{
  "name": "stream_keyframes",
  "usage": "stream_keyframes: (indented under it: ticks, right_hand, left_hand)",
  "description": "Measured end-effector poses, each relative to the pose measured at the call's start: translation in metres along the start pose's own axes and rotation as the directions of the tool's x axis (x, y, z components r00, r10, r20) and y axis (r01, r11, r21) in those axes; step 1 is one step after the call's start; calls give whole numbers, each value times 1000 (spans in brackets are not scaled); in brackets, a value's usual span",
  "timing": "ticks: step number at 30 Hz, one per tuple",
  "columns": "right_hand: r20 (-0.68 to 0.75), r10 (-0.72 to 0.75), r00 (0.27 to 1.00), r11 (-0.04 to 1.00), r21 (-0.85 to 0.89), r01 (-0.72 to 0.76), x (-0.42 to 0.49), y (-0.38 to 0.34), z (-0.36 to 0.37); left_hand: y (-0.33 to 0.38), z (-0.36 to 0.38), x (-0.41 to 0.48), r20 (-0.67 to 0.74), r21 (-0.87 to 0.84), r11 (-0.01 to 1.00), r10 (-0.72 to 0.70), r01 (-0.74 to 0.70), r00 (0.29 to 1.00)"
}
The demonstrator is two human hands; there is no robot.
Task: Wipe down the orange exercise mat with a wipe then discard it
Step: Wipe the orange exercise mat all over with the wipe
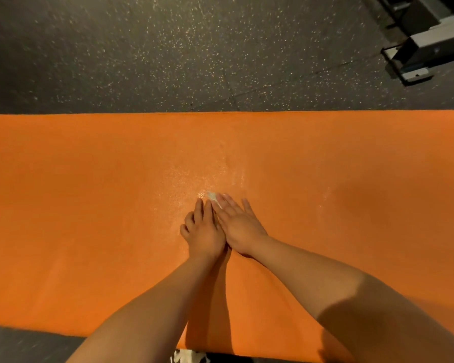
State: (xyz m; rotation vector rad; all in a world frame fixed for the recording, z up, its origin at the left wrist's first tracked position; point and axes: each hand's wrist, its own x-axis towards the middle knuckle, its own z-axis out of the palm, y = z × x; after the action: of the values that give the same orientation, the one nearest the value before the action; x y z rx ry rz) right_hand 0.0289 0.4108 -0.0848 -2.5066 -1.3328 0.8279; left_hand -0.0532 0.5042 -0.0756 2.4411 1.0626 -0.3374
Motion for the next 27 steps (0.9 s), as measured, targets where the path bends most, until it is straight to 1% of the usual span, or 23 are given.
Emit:
stream_keyframes:
  ticks: [1,2,3,4,6,7,8,9,10,11,13,14,15,16,17,19,20,21,22,25,26,27]
  right_hand:
    - [-6,-46,999,999,-23,45,7,5,-1]
    - [-32,-42,999,998,-42,40,15,12,-2]
    - [-69,10,998,999,-50,-14,25,18,-6]
    - [-105,106,989,993,-38,-111,37,24,-11]
    - [-137,306,942,952,32,-305,58,29,-24]
    - [-139,353,925,936,57,-349,66,27,-28]
    - [-136,347,928,938,69,-341,71,21,-29]
    - [-122,291,949,957,58,-286,71,13,-26]
    - [-93,189,978,982,30,-187,68,3,-21]
    - [-45,57,997,998,-6,-57,63,-7,-14]
    - [47,-167,985,984,-52,170,47,-21,0]
    - [72,-237,969,968,-69,242,42,-22,5]
    - [94,-277,956,953,-99,286,39,-20,8]
    - [101,-289,952,945,-130,300,37,-17,8]
    - [85,-258,962,950,-158,268,35,-13,7]
    - [12,-67,998,988,-138,68,26,-7,5]
    - [-6,24,1000,995,-96,-24,16,-9,4]
    - [10,54,999,997,-63,-53,3,-12,7]
    - [37,20,999,999,-45,-19,-14,-18,12]
    - [140,-178,974,984,-1,180,-71,-26,32]
    - [151,-179,972,984,1,181,-90,-20,35]
    - [143,-127,982,992,3,128,-97,-13,36]
  left_hand:
    - [-3,0,2,-17,-20,1000,10,-11,1000]
    - [-7,0,3,-32,-30,999,27,-28,999]
    - [-11,1,3,-44,-38,998,48,-49,998]
    - [-15,2,3,-49,-50,996,65,-68,997]
    - [-21,5,2,-65,-98,991,81,-87,995]
    - [-22,7,2,-82,-135,987,78,-89,994]
    - [-23,7,2,-99,-176,981,68,-85,993]
    - [-24,6,3,-115,-213,974,56,-80,992]
    - [-26,4,3,-128,-241,967,49,-79,991]
    - [-29,2,2,-135,-266,961,43,-78,990]
    - [-37,-3,-6,-139,-273,960,28,-65,990]
    - [-40,-3,-13,-148,-237,970,21,-57,989]
    - [-43,-1,-22,-161,-185,982,12,-42,987]
    - [-45,-1,-31,-170,-136,990,2,-26,985]
    - [-45,0,-37,-172,-97,995,-1,-16,985]
    - [-44,-2,-40,-152,-54,999,-4,-4,988]
    - [-42,-4,-42,-133,-41,999,-7,2,991]
    - [-41,-6,-46,-108,-30,1000,-7,4,994]
    - [-38,-8,-53,-77,-15,1000,-1,-1,997]
    - [-34,-7,-84,9,38,997,62,-63,998]
    - [-33,-4,-100,30,67,994,80,-82,996]
    - [-33,0,-108,31,98,991,88,-91,996]
